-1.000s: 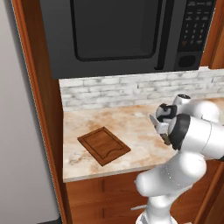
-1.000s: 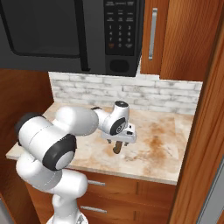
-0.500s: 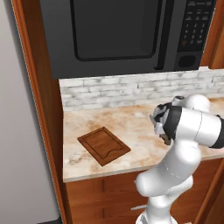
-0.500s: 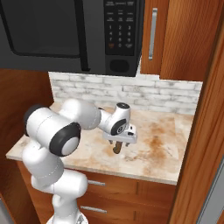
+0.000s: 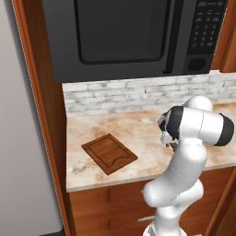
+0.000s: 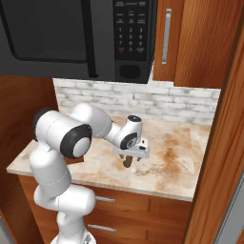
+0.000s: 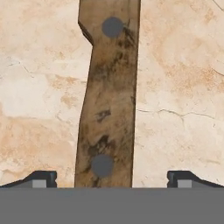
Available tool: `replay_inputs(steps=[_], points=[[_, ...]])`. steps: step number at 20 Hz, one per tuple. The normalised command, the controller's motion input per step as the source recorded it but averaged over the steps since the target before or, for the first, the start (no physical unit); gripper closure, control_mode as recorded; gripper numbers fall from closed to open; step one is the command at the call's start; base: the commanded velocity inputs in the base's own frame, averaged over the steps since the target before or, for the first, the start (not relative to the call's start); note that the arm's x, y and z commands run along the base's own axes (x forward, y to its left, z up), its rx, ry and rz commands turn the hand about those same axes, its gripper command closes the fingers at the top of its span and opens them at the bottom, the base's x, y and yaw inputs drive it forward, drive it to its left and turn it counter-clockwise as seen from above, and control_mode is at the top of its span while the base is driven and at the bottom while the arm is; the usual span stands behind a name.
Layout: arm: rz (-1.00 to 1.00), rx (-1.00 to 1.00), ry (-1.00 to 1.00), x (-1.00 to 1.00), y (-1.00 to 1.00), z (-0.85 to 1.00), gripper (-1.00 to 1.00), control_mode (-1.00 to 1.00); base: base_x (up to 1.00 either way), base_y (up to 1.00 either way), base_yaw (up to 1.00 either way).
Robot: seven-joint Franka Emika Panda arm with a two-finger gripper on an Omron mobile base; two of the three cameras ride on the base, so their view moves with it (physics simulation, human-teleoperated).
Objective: Move the cutting board and knife to the sink. Then move spray from the cabinet to the counter.
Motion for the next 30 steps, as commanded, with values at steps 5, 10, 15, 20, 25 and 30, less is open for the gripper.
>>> replay_inputs(steps=[5,10,15,20,25,30], points=[[0.00,0.00,0.00,0.13,0.00,-0.36,1.00,-1.00,0.00,0.00,0.00],[0.00,0.00,0.00,0.05,0.00,-0.32,1.00,-1.00,0.00,0.00,0.00],[0.00,0.00,0.00,-0.04,0.01,-0.22,1.00,-1.00,0.00,0.00,0.00],[0.00,0.00,0.00,-0.03,0.02,0.00,1.00,-1.00,0.00,0.00,0.00],[0.02,0.00,-0.06,-0.28,0.00,0.34,1.00,-1.00,0.00,0.00,0.00],[0.06,-0.01,-0.03,-0.29,0.00,0.82,1.00,-1.00,0.00,0.00,0.00]])
